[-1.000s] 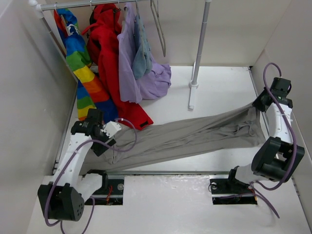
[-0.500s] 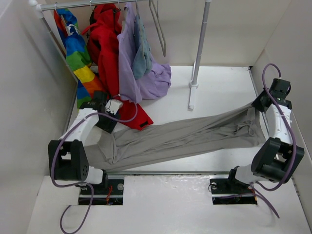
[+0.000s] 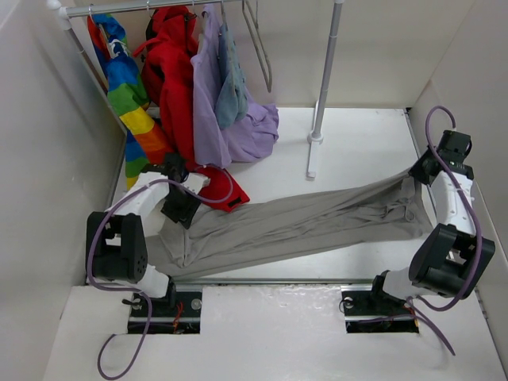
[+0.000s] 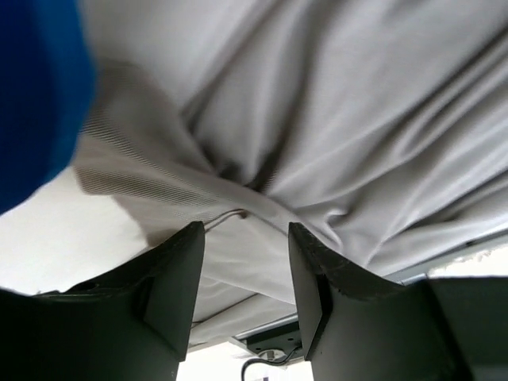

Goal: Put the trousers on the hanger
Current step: Fold the trousers at the center of the board.

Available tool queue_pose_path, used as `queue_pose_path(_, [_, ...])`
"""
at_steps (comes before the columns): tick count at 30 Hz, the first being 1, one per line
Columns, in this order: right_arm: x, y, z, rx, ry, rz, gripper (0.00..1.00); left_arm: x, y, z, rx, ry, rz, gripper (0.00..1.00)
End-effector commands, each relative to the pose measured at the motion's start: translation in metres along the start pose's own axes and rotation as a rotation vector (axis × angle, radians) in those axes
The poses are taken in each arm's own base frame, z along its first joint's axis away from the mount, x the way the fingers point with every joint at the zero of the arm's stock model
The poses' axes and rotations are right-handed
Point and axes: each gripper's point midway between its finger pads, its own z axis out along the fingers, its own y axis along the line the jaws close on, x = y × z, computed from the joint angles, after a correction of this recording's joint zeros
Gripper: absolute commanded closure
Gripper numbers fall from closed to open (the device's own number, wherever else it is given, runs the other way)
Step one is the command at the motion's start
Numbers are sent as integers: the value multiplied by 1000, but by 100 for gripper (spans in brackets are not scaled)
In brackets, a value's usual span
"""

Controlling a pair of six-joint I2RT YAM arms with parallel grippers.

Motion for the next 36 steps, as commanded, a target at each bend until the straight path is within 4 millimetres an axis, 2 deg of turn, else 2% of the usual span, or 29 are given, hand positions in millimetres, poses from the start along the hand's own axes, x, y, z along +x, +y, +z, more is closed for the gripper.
queue_pose_path(1, [-24, 3, -10, -20, -93, -6, 100, 9, -17, -2, 67, 26, 19, 56])
queue_pose_path(3, [-24, 3, -10, -20, -93, -6, 100, 17, -14, 3, 34, 56, 19, 55])
queue_pose_path(6, [-24, 2, -10, -11, -96, -6, 100, 24, 1, 9, -55, 90, 10, 57])
queue_pose_path(9, [-24, 2, -10, -11, -96, -6, 100, 23, 6, 9, -83, 91, 2, 60])
queue_pose_path(14, [-22, 1, -8, -8, -87, -5, 100, 25, 4, 13, -72, 96, -8, 64])
queue_pose_path(20, [-26, 3, -9, -11, -96, -6, 100, 20, -16, 22, 45, 70, -14, 63])
queue_pose_path(22, [-26, 3, -9, -11, -96, -6, 100, 20, -16, 22, 45, 70, -14, 63])
queue_pose_path(26, [-28, 3, -12, -14, -105, -6, 100, 28, -14, 29, 33, 104, -16, 74])
queue_pose_path(27, [-28, 3, -12, -14, -105, -6, 100, 29, -14, 30, 37, 114, -17, 83])
queue_pose_path(31, [-28, 3, -12, -14, -105, -6, 100, 27, -13, 31, 34, 105, -16, 100])
queue_pose_path(32, [-28, 3, -12, -14, -105, -6, 100, 27, -11, 31, 26, 108, -5, 100])
queue_pose_path(36, [-28, 3, -12, -14, -105, -6, 100, 9, 11, 7, -82, 20, -13, 100])
